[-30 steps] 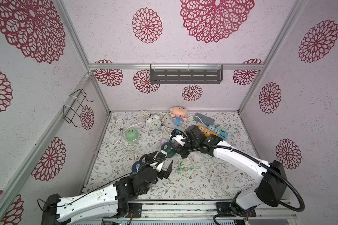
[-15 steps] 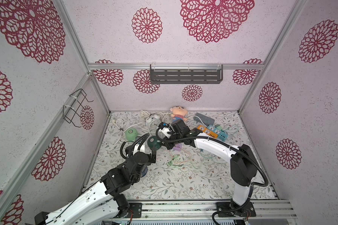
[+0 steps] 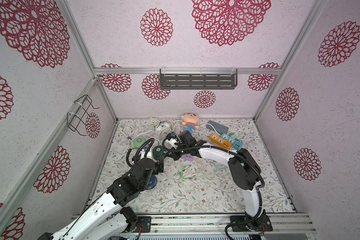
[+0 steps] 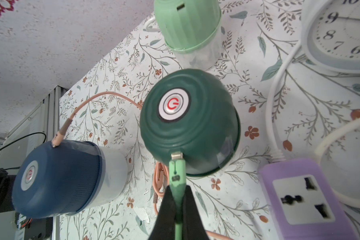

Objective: Charge the cordless meat grinders
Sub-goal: Place the cordless meat grinder at the center of the board.

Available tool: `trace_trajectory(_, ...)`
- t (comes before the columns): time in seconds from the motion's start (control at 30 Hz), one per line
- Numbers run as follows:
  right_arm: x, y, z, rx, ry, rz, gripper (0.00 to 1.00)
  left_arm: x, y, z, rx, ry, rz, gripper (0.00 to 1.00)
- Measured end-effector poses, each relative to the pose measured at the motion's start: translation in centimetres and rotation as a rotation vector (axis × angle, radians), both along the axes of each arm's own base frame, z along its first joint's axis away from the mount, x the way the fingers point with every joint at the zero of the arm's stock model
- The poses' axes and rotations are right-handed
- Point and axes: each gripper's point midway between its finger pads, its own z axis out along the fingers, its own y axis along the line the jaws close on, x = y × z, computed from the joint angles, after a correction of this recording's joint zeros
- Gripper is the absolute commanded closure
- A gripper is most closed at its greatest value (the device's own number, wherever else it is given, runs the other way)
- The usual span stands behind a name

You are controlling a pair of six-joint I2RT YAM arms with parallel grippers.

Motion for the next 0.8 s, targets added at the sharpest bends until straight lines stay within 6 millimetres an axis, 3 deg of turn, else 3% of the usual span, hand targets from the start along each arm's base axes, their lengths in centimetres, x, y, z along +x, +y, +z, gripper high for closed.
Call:
trace_trajectory(0.1,-0.5,-0.5,-0.6,-0.004,0.007,-0.004,0.43,0.1,-0.2,-0.5,0.001,0.014,-0.009,0.03)
trace_trajectory(0.2,-1.1,-1.4,-1.0,-0.019,0.012,-0.012,0.33,0.3,-0.5,-0.8,0.0,0.025,-0.016,0.03)
trace_trajectory(0.33,-1.3,-2.2,0.2,-0.021,-0.015,-0.032,0.29,0.7,-0.8,-1.5,0.003,0.049,-0.014,0.03)
trace_trajectory(0.53,-0.4,-3.8,4.9,-0.003,-0.121,-0.119,0.3,1.7,-0.8,-2.4,-0.009,0.096,0.01,0.01)
trace_trajectory(0.7,0.8,-9.0,7.9,-0.021,-0.165,-0.295,0.32,3.6,-1.1,-2.6,-0.057,0.146,0.019,0.04)
trace_trajectory(0.8,3.3,-14.9,9.3,-0.069,-0.168,-0.499,0.34,5.1,-2.2,-2.9,-0.084,0.186,-0.001,0.08)
